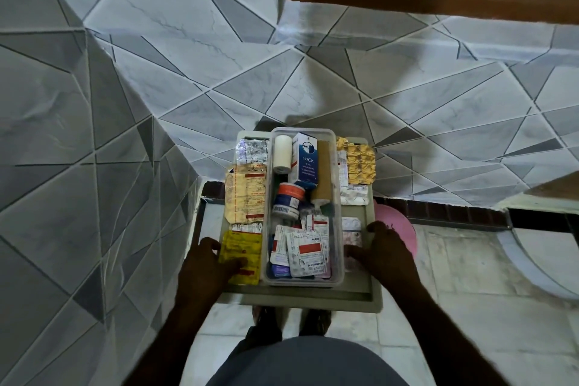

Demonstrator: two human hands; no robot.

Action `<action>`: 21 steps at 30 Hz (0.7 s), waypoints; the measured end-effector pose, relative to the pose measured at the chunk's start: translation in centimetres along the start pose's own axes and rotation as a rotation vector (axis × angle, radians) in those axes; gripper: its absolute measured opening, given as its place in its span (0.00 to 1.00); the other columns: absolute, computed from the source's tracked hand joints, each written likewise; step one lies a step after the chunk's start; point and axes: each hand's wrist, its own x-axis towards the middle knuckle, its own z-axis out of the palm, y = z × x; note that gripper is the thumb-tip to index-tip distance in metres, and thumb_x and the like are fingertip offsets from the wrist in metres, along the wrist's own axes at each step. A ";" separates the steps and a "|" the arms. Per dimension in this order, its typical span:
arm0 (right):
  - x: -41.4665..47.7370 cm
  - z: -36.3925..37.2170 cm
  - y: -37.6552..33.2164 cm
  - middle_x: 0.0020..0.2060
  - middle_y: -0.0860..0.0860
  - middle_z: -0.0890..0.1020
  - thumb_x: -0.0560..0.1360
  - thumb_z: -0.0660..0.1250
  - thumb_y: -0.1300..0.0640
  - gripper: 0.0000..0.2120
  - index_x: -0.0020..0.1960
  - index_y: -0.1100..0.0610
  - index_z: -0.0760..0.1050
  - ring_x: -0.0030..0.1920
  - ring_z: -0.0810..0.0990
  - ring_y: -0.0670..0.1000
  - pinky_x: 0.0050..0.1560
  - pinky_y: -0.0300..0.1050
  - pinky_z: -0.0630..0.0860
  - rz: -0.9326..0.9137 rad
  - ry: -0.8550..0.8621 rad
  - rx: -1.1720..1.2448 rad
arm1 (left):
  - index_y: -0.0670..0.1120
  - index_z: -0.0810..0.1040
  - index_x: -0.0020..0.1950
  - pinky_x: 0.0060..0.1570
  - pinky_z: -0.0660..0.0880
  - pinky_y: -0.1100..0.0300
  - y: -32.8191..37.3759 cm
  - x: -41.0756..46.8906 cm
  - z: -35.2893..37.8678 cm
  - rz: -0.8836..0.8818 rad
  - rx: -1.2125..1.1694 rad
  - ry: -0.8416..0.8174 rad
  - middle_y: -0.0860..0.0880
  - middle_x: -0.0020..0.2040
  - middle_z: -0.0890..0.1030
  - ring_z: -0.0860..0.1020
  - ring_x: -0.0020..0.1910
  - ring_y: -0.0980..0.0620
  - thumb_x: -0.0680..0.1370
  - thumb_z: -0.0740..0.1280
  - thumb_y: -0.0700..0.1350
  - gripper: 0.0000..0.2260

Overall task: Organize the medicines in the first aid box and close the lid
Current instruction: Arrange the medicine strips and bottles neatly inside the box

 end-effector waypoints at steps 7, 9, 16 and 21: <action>-0.3 1.2 -0.3 0.58 0.58 0.72 0.64 0.79 0.47 0.39 0.66 0.55 0.62 0.55 0.77 0.63 0.53 0.56 0.77 -0.035 0.048 0.008 | 0.47 0.73 0.55 0.34 0.68 0.60 0.5 0.1 -0.1 0.015 0.012 0.003 0.46 0.50 0.80 0.77 0.42 0.51 0.64 0.79 0.52 0.25; -0.3 1.3 -0.4 0.58 0.59 0.72 0.64 0.79 0.52 0.38 0.66 0.56 0.62 0.56 0.77 0.63 0.53 0.55 0.76 -0.023 0.052 0.063 | 0.46 0.74 0.54 0.31 0.67 0.63 0.8 -0.1 -0.5 -0.002 -0.019 -0.002 0.48 0.45 0.80 0.76 0.37 0.54 0.65 0.79 0.49 0.23; 0.2 1.0 0.4 0.50 0.52 0.82 0.70 0.73 0.52 0.19 0.58 0.53 0.73 0.47 0.81 0.55 0.48 0.49 0.78 0.020 0.067 0.194 | 0.48 0.78 0.46 0.39 0.78 0.55 0.0 0.3 -1.6 -0.098 -0.285 -0.094 0.46 0.43 0.82 0.81 0.41 0.47 0.69 0.76 0.40 0.10; 0.5 -0.4 0.9 0.43 0.49 0.84 0.70 0.74 0.51 0.07 0.43 0.49 0.77 0.44 0.83 0.52 0.49 0.57 0.82 0.039 0.065 0.357 | 0.43 0.79 0.48 0.42 0.77 0.52 -0.2 0.1 -3.6 -0.147 -0.463 -0.196 0.39 0.46 0.82 0.80 0.44 0.41 0.74 0.70 0.36 0.04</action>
